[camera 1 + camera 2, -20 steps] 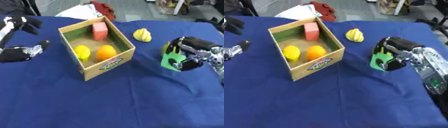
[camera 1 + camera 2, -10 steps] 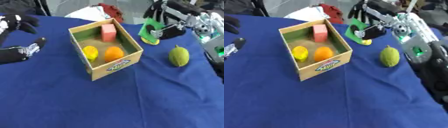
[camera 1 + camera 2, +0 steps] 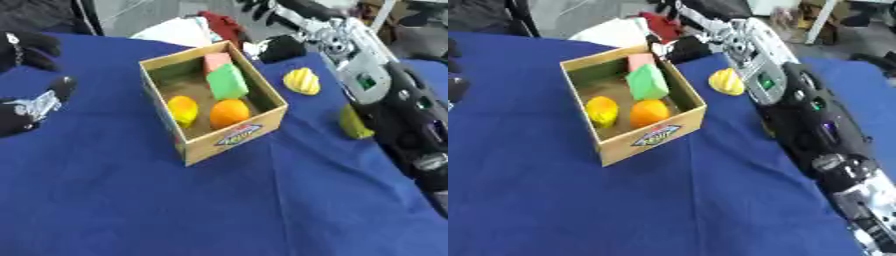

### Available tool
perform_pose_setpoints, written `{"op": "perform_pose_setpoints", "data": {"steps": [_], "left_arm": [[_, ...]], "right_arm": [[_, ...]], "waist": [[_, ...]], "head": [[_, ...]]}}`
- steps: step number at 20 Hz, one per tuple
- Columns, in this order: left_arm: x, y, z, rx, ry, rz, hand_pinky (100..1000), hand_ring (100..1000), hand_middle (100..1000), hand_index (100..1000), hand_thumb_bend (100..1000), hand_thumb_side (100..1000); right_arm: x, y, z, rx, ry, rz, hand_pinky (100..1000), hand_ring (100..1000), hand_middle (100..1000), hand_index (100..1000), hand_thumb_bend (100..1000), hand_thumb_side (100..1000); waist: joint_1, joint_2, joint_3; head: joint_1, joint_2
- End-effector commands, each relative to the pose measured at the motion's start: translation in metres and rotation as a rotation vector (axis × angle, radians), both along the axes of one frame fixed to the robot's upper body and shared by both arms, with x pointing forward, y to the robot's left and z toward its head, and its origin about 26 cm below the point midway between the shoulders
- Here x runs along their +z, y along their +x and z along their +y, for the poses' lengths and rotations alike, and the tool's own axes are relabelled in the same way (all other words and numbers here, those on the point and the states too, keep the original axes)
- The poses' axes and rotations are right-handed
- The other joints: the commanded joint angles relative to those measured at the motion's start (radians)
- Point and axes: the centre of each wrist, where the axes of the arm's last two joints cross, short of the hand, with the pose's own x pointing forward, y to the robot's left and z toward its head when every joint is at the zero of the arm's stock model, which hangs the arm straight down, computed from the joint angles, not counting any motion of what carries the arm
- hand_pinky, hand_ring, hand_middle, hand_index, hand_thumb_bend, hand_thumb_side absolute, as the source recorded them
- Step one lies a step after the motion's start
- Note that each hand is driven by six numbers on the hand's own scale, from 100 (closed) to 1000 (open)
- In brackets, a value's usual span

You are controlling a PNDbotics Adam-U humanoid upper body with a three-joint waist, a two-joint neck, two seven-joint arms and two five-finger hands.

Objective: Pick up objects on the table and place them in the box.

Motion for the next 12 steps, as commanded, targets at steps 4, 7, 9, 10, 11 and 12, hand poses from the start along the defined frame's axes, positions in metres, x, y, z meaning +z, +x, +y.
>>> {"op": "perform_pose_setpoints", "data": {"steps": [4, 7, 9, 10, 11, 12], "left_arm": [[0.006, -0.002, 0.002, 0.002, 0.005, -0.018, 708, 620, 648, 784, 349, 454], [0.002, -0.001, 0.006, 0.019, 0.013, -0.001, 711, 621, 650, 785, 343, 463], [-0.002, -0.001, 0.011, 0.034, 0.02, 0.01, 712, 621, 650, 785, 340, 469], [-0.003, -0.001, 0.013, 0.041, 0.023, 0.016, 713, 622, 650, 785, 340, 470], [-0.005, -0.001, 0.015, 0.05, 0.027, 0.021, 714, 622, 651, 784, 339, 472], [-0.006, -0.001, 0.017, 0.056, 0.029, 0.024, 715, 622, 650, 784, 338, 472]], "right_arm": [[0.012, -0.004, -0.015, -0.037, -0.049, -0.097, 865, 923, 933, 1000, 189, 547], [0.009, -0.009, -0.04, -0.065, -0.063, -0.056, 852, 912, 925, 998, 160, 482], [0.006, -0.014, -0.061, -0.096, -0.067, -0.015, 850, 912, 927, 998, 163, 475], [0.005, -0.017, -0.073, -0.113, -0.069, 0.007, 850, 913, 927, 998, 165, 476], [0.003, -0.021, -0.084, -0.134, -0.071, 0.03, 850, 913, 926, 998, 169, 474], [0.002, -0.026, -0.094, -0.152, -0.072, 0.049, 850, 913, 926, 998, 169, 474]], "waist": [[-0.008, -0.015, -0.038], [-0.01, -0.016, -0.068], [-0.012, -0.013, -0.086], [-0.012, -0.011, -0.093], [-0.013, -0.009, -0.101], [-0.013, -0.007, -0.107]], "head": [[0.008, -0.007], [0.019, -0.002], [0.029, -0.003], [0.034, -0.004], [0.041, -0.005], [0.046, -0.006]]}}
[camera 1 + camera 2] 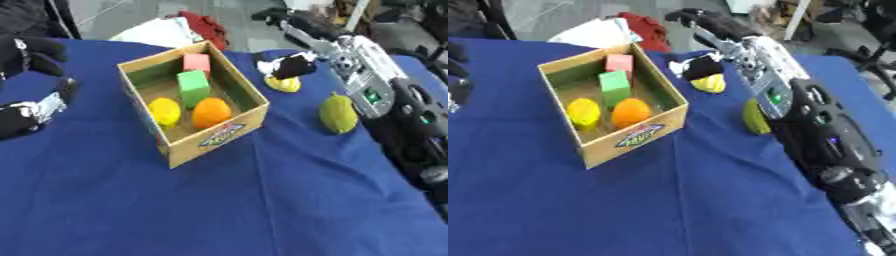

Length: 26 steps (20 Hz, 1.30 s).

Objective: Pick up objects on the table and place them in the box.

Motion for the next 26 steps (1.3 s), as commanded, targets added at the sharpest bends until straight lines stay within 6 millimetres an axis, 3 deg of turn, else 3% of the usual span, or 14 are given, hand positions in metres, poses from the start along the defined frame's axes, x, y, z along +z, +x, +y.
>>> {"op": "perform_pose_setpoints", "data": {"steps": [1, 5, 10, 19, 26], "left_arm": [[0.007, -0.001, 0.011, 0.031, 0.03, -0.018, 715, 621, 650, 784, 336, 474], [0.004, -0.001, 0.014, 0.048, 0.028, -0.011, 716, 621, 650, 782, 334, 477], [0.003, 0.0, 0.014, 0.046, 0.029, -0.009, 717, 621, 650, 781, 330, 480], [0.003, -0.001, 0.014, 0.04, 0.03, -0.007, 719, 621, 650, 782, 322, 485], [0.002, 0.0, 0.013, 0.033, 0.033, -0.002, 719, 621, 650, 781, 314, 488]], "right_arm": [[0.021, -0.014, -0.038, -0.062, -0.01, -0.001, 848, 914, 927, 998, 173, 474], [0.009, -0.032, -0.066, -0.121, 0.009, 0.065, 847, 916, 928, 996, 185, 475], [-0.012, -0.042, -0.086, -0.184, 0.019, 0.169, 845, 915, 918, 985, 194, 472], [-0.05, -0.027, -0.112, -0.297, 0.059, 0.325, 833, 902, 888, 959, 201, 459], [-0.068, -0.013, -0.115, -0.349, 0.051, 0.38, 828, 895, 861, 940, 175, 420]], "waist": [[-0.011, -0.006, -0.01], [-0.011, 0.001, -0.025], [-0.008, 0.004, -0.028], [0.001, 0.007, -0.011], [0.003, 0.01, 0.0]], "head": [[0.017, -0.008], [0.026, -0.008], [0.03, -0.009], [0.028, -0.011], [0.02, -0.009]]}}
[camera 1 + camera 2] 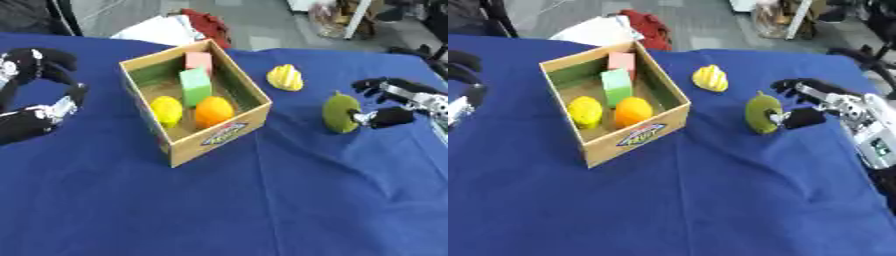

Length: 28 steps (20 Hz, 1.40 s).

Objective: Pick up objects on the table and place them in the box.

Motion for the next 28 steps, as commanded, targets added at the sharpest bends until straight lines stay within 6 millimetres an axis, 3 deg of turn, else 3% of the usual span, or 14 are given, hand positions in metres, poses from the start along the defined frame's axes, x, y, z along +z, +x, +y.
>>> {"op": "perform_pose_setpoints", "data": {"steps": [1, 6, 12, 15, 23, 28], "left_arm": [[0.008, -0.001, 0.003, 0.003, 0.016, -0.024, 719, 621, 650, 781, 312, 490], [0.008, -0.001, 0.003, 0.003, 0.015, -0.021, 719, 621, 651, 781, 309, 491], [0.007, -0.001, 0.003, 0.004, 0.012, -0.019, 719, 620, 651, 781, 304, 492], [0.007, -0.001, 0.003, 0.006, 0.011, -0.019, 719, 620, 650, 781, 303, 491], [0.006, -0.001, 0.003, 0.008, 0.004, -0.019, 719, 620, 650, 781, 299, 489], [0.007, -0.002, 0.002, 0.006, -0.002, -0.022, 719, 619, 651, 780, 298, 484]], "right_arm": [[0.006, 0.006, -0.007, -0.029, -0.033, -0.001, 825, 889, 849, 932, 164, 412], [0.0, 0.014, -0.006, -0.067, -0.052, -0.032, 778, 821, 731, 848, 133, 337], [-0.002, 0.019, -0.002, -0.103, -0.094, -0.15, 682, 669, 450, 549, 100, 108], [0.004, 0.018, 0.0, -0.104, -0.103, -0.229, 629, 592, 322, 428, 100, 100], [0.054, 0.014, 0.021, -0.058, -0.068, -0.489, 565, 520, 261, 378, 100, 100], [0.095, 0.015, 0.054, 0.042, -0.006, -0.604, 547, 505, 256, 374, 100, 100]], "waist": [[0.003, -0.001, 0.002], [0.004, 0.0, 0.008], [0.005, -0.001, 0.011], [0.005, -0.002, 0.011], [0.007, -0.01, 0.015], [0.004, -0.019, 0.03]], "head": [[-0.005, -0.009], [-0.009, -0.009], [-0.012, -0.008], [-0.012, -0.007], [-0.017, -0.002], [-0.027, 0.003]]}}
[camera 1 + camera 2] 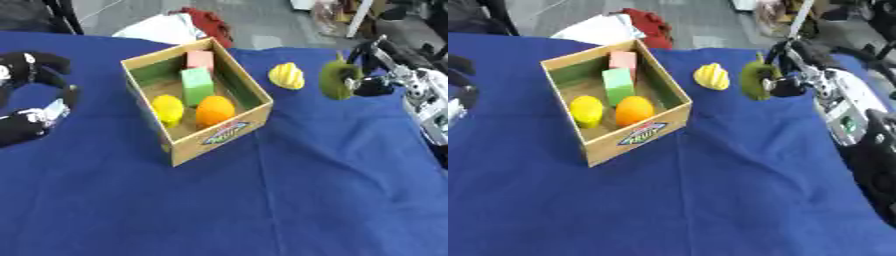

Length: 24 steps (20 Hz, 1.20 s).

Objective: Pick up objects on the table and place them in the box.

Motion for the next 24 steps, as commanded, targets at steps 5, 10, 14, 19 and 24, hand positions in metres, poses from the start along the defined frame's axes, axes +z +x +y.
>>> {"op": "perform_pose_setpoints", "data": {"steps": [5, 10, 14, 19, 24], "left_arm": [[0.007, 0.0, -0.001, 0.01, -0.029, -0.029, 718, 619, 651, 782, 294, 476], [0.01, 0.0, -0.005, 0.002, -0.055, -0.046, 714, 614, 645, 780, 288, 467], [0.011, 0.0, -0.005, 0.008, -0.063, -0.048, 714, 614, 646, 780, 285, 469], [0.008, 0.0, -0.002, 0.025, -0.063, -0.039, 711, 611, 643, 777, 295, 470], [0.005, -0.001, 0.001, 0.043, -0.065, -0.032, 709, 609, 640, 776, 299, 473]], "right_arm": [[0.066, 0.001, 0.059, 0.25, 0.001, -0.107, 556, 516, 276, 395, 100, 100], [0.068, 0.008, 0.101, 0.415, -0.035, -0.034, 643, 641, 561, 677, 100, 231], [0.06, 0.012, 0.117, 0.466, -0.151, 0.065, 770, 829, 883, 972, 201, 498], [0.064, 0.006, 0.112, 0.487, -0.236, 0.084, 791, 862, 973, 1000, 232, 598], [0.065, 0.008, 0.072, 0.364, -0.14, 0.089, 771, 832, 939, 1000, 182, 487]], "waist": [[-0.004, -0.027, 0.03], [-0.007, -0.027, 0.061], [-0.009, -0.022, 0.069], [-0.011, -0.021, 0.056], [-0.013, -0.022, 0.041]], "head": [[-0.031, 0.004], [-0.052, -0.004], [-0.058, -0.008], [-0.05, -0.014], [-0.051, -0.016]]}}
